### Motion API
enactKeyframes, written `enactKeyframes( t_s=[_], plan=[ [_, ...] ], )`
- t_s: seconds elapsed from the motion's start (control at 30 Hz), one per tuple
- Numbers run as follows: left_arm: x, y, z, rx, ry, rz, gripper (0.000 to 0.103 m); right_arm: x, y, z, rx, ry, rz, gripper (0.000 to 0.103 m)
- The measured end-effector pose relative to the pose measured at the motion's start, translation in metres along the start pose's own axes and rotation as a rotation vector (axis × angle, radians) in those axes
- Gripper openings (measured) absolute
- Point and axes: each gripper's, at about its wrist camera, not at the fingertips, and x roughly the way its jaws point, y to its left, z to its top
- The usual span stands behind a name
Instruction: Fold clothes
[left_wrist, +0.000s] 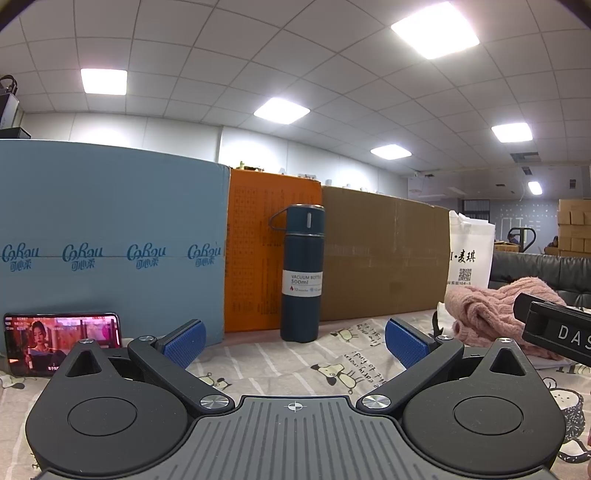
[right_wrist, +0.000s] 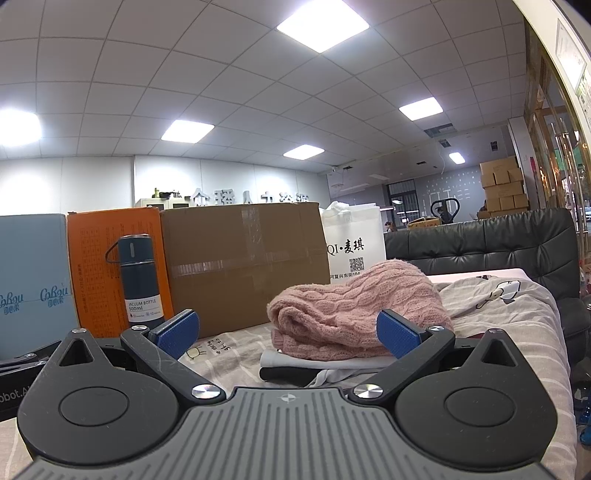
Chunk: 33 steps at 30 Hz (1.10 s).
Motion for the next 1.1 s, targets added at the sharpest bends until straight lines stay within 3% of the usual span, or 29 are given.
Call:
enactKeyframes(
  t_s=[1.1],
  plan=[
    [0.0070, -0.0019, -0.0005, 0.000, 0.009, 0.001, 0.103, 0.0027, -0.0001, -0.0010, 0.004, 0.008, -0.004, 0.103]
  ],
)
